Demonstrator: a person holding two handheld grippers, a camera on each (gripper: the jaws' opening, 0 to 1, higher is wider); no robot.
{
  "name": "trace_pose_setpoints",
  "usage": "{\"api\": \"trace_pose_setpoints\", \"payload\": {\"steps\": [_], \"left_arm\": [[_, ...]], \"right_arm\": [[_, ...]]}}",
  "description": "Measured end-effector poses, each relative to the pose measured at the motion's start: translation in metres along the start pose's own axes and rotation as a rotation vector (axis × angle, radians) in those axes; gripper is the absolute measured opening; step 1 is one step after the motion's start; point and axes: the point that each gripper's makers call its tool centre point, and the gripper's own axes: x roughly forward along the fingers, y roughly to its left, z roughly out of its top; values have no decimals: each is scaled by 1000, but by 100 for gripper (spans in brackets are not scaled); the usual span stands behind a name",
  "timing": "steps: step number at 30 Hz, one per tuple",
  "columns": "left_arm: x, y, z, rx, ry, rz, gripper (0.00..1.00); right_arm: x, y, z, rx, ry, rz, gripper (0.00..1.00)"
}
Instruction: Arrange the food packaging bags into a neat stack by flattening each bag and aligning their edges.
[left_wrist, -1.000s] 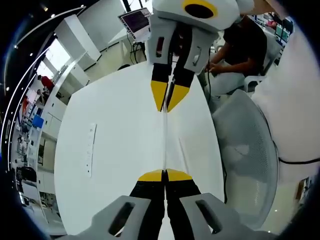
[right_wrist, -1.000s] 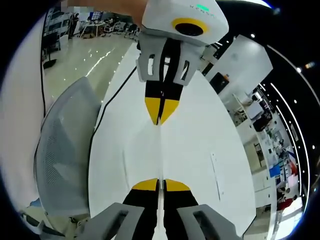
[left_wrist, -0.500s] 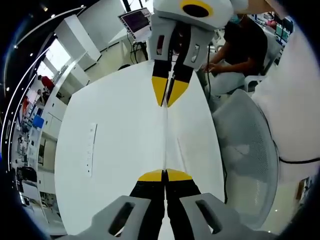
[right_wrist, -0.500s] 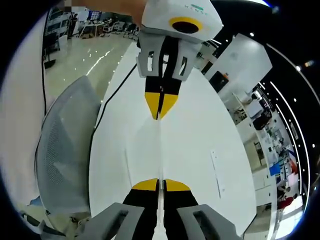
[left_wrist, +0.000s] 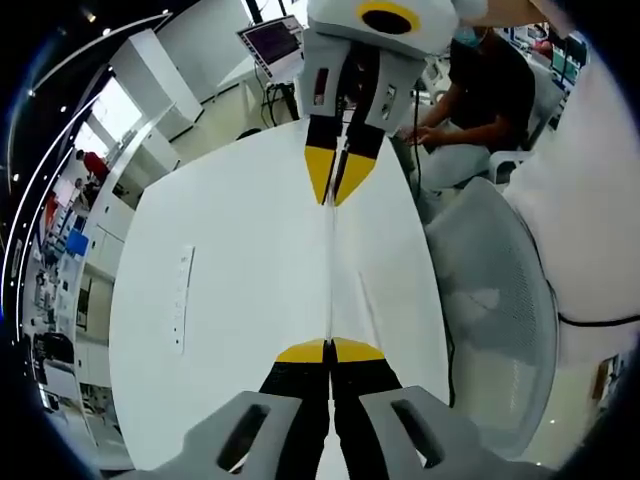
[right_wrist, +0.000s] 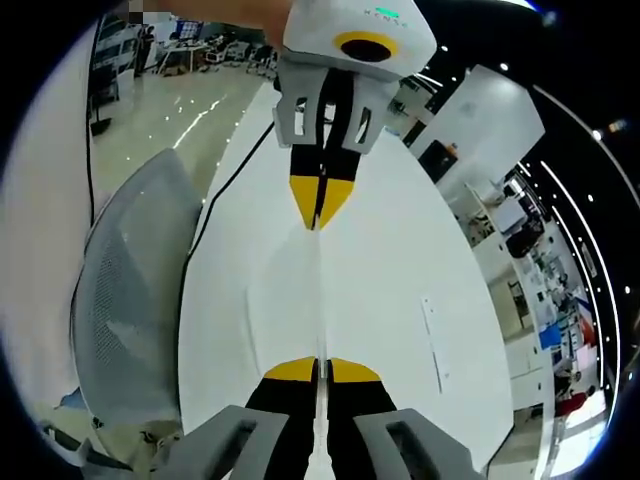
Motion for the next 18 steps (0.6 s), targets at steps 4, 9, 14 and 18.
{"api": "trace_pose_setpoints", "payload": {"steps": [4, 9, 14, 18], "left_arm": [[0, 1, -1, 0, 1, 2, 0], [0, 1, -2, -1, 1, 2, 0], [-1, -1, -1, -2, -1, 3, 0], [0, -1, -1, -2, -1, 2, 0]], "right_arm": [[-1, 0, -3, -1, 8, 1, 0], [-2, 1, -5, -1, 10, 3, 0], [-2, 0, -7, 0, 11, 1, 0], [-3, 1, -7, -1, 13, 1, 0]]}}
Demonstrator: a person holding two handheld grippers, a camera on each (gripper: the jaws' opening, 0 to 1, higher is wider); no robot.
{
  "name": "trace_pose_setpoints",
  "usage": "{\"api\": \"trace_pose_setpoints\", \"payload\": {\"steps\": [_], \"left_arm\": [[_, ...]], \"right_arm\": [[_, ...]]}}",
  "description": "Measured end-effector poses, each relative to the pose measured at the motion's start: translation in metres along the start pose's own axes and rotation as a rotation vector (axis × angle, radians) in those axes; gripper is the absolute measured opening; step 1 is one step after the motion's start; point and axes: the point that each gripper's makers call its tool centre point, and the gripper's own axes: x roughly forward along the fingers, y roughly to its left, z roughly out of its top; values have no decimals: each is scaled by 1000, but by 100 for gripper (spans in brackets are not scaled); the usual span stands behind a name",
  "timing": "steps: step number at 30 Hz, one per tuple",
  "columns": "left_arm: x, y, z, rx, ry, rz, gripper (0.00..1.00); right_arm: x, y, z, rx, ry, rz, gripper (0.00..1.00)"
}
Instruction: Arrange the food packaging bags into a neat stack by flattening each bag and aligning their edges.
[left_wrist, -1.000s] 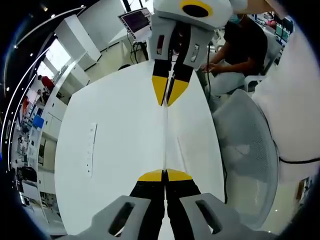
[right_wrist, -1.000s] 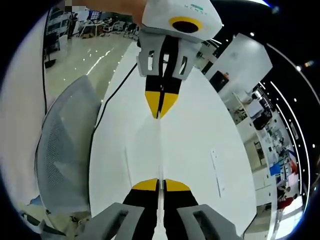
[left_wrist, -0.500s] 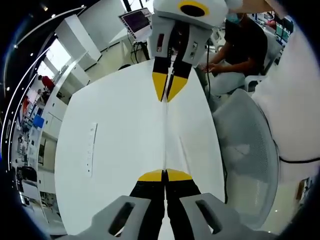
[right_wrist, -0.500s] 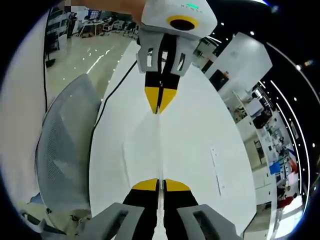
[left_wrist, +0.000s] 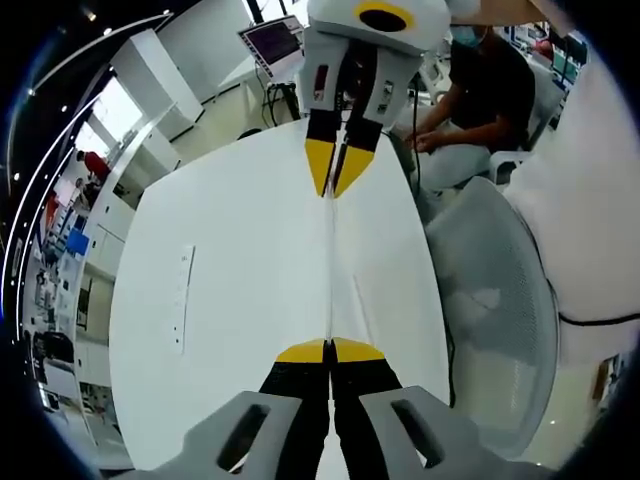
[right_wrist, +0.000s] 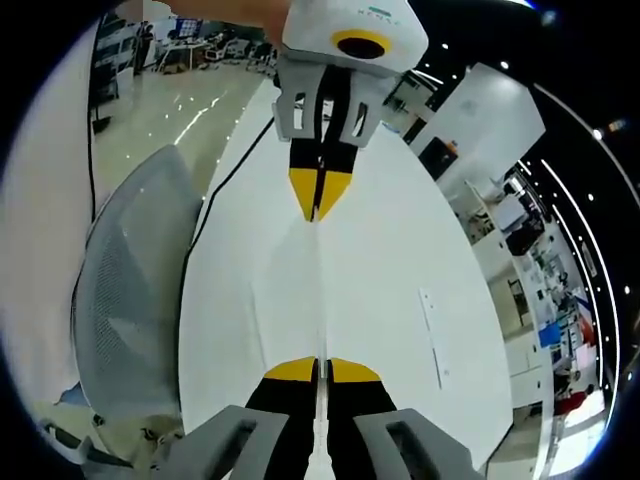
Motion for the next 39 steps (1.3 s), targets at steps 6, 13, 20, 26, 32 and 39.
{"api": "trace_pose_setpoints", "payload": {"steps": [6, 13, 20, 26, 32, 39], "left_arm": [[0, 2, -1, 0, 3, 2, 0], [0, 0, -1, -1, 6, 2, 0], [-3, -4, 1, -1, 9, 5, 0], [-3, -3, -2, -3, 8, 6, 0], [-2, -2, -3, -3, 7, 7, 0], [-3, -3, -3, 0, 2, 11, 0]], "right_arm": [[-1, 0, -4, 0, 12, 1, 0], [-2, 1, -4, 0, 13, 3, 0], [-2, 3, -2, -9, 10, 9, 0], [0, 4, -1, -6, 9, 16, 0], [1, 6, -1, -8, 16, 22, 0], [3, 6, -2, 4, 18, 29, 3]]}}
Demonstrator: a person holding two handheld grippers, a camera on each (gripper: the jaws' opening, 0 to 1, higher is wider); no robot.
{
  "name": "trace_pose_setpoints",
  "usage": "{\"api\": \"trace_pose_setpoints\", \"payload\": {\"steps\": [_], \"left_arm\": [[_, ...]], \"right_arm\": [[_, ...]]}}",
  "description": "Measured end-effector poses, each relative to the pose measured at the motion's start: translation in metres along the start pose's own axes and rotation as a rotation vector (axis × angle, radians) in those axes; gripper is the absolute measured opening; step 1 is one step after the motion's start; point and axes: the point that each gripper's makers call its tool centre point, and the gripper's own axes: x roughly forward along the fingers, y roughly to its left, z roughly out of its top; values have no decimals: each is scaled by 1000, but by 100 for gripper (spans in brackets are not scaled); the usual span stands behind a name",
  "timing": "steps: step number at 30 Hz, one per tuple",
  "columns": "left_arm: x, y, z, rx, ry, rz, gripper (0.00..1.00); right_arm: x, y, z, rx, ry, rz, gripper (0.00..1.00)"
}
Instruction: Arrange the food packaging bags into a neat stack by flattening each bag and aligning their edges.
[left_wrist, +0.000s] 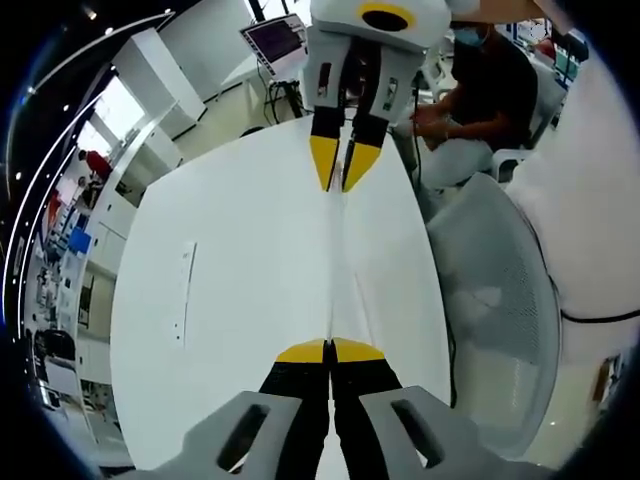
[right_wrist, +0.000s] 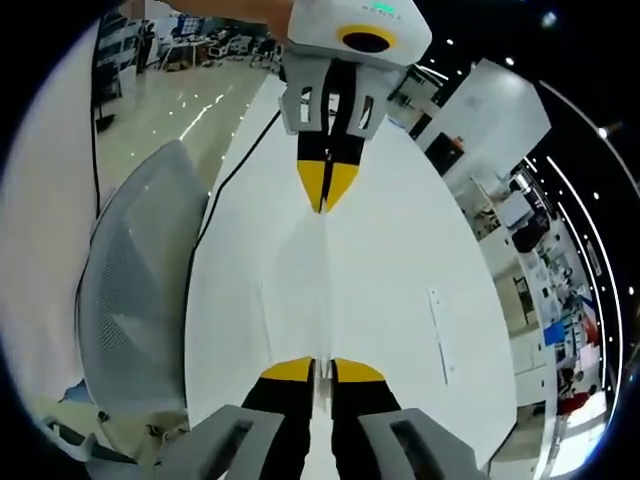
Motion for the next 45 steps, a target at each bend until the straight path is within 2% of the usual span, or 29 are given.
{"api": "trace_pose_setpoints", "payload": {"steps": [11, 16, 36, 45], "left_arm": [[0, 0, 2, 10, -5, 4, 0], [-1, 1, 4, 12, -9, 7, 0], [-1, 5, 3, 25, -16, 21, 0], [-1, 5, 3, 23, -20, 24, 0]], "right_arm": [[-2, -4, 10, 15, -16, 0, 7], [-3, -7, 20, 48, -45, 6, 8], [-9, -19, 46, 68, -92, 25, 8], [-5, -25, 49, 57, -94, 20, 8]]}}
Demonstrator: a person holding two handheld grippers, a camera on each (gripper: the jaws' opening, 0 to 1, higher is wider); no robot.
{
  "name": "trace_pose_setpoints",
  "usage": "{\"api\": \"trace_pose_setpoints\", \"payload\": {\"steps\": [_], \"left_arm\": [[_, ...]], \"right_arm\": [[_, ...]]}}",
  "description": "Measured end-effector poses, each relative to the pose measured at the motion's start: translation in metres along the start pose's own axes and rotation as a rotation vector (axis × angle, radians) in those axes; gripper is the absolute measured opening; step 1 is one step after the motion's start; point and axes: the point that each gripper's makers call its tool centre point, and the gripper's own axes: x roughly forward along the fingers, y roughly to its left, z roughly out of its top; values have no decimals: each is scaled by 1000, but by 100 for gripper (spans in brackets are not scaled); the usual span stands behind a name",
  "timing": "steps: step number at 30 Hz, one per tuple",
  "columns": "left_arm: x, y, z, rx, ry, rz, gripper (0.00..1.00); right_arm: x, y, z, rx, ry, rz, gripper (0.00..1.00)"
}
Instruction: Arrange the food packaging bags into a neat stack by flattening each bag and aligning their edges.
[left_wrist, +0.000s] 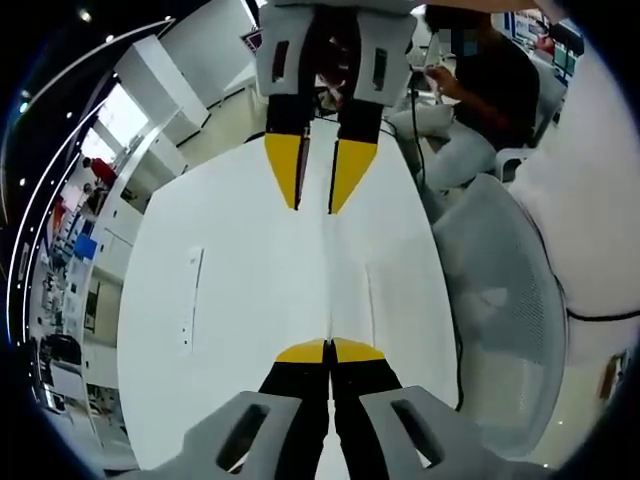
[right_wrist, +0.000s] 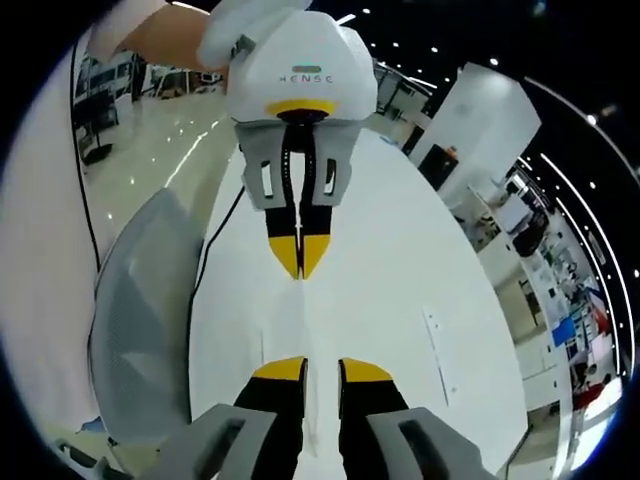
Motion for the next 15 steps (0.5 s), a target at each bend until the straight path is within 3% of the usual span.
{"api": "trace_pose_setpoints", "payload": {"steps": [15], "left_arm": [[-2, 1, 2, -1, -10, 12, 0]], "right_arm": [[12, 1, -1, -12, 21, 26, 8]]}}
